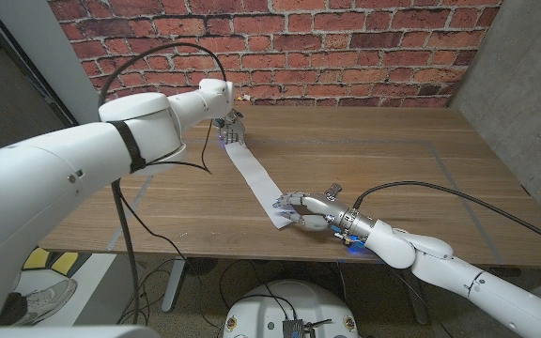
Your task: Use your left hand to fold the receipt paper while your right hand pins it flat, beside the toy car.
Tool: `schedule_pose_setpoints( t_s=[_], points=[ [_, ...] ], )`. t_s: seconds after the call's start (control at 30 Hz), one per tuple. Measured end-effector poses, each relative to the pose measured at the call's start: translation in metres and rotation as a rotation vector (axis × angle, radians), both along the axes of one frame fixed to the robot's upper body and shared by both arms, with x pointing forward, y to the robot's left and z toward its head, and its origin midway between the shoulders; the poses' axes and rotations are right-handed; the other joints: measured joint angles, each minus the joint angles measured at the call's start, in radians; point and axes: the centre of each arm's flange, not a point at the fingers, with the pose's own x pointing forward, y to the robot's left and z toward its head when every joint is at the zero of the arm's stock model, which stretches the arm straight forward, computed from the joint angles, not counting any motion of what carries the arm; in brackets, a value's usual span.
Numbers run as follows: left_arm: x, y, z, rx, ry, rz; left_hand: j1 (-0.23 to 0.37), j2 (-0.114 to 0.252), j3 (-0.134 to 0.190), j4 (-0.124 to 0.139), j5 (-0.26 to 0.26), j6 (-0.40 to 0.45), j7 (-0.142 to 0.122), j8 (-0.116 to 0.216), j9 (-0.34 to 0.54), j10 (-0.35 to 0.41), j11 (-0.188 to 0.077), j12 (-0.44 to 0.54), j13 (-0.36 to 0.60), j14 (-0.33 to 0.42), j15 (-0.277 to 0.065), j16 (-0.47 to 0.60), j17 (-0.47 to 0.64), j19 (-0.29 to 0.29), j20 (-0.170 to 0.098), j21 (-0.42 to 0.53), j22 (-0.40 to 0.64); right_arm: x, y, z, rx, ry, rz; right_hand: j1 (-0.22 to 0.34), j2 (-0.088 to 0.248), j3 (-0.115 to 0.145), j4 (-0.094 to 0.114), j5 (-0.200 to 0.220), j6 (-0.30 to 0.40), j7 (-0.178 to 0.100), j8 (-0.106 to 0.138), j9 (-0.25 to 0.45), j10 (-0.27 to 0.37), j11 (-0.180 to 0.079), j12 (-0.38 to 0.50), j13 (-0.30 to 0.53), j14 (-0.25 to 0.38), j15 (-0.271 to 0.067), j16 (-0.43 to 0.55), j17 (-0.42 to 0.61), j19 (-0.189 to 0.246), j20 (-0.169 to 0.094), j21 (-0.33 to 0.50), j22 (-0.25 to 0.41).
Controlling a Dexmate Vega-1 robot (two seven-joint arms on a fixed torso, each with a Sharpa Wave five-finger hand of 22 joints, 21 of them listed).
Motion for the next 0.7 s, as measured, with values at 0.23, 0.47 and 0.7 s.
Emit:
schedule_pose_setpoints(
  t_s=[0.23, 0.47, 0.7],
  points=[
    [0.001, -0.002, -0.001, -0.027, -0.014, -0.025, 0.0, 0.0, 0.0, 0.0, 0.0, 0.054, 0.024, 0.008, 0.001, 0.075, 0.004, 0.02, 0.004, 0.048, -0.005, 0.0, 0.0, 0.021, -0.005, 0.01, 0.0, 0.001, -0.001, 0.001, 0.008, -0.001, 0.003, 0.008, 0.008, 0.0, 0.0, 0.0, 0.0, 0.0, 0.0, 0.0, 0.0, 0.0, 0.0, 0.0, 0.0, 0.0, 0.0, 0.0, 0.0, 0.0, 0.0, 0.0],
    [0.002, -0.005, -0.003, -0.01, -0.018, -0.033, 0.074, 0.021, 0.018, -0.018, 0.011, 0.162, 0.02, 0.031, 0.004, 0.172, -0.029, 0.056, 0.033, 0.094, -0.011, 0.0, 0.003, 0.055, -0.014, 0.025, 0.0, 0.002, -0.002, 0.002, 0.012, 0.0, 0.004, 0.008, 0.008, 0.0, 0.0, 0.0, 0.0, 0.0, 0.0, 0.0, 0.0, 0.0, 0.0, 0.0, 0.0, 0.0, 0.0, 0.0, 0.0, 0.0, 0.0, 0.0],
    [0.002, -0.009, -0.004, 0.044, -0.012, -0.026, 0.228, 0.049, 0.034, -0.034, 0.022, 0.243, -0.009, 0.067, 0.037, 0.237, -0.06, 0.095, 0.08, 0.126, -0.013, 0.018, 0.017, 0.059, -0.013, 0.035, 0.005, 0.003, -0.003, 0.004, 0.018, 0.0, 0.003, 0.008, 0.008, 0.0, 0.0, 0.0, 0.0, 0.0, 0.0, 0.0, 0.004, 0.004, 0.0, 0.0, 0.0, 0.0, 0.0, 0.0, 0.0, 0.0, 0.0, 0.0]
  ],
)
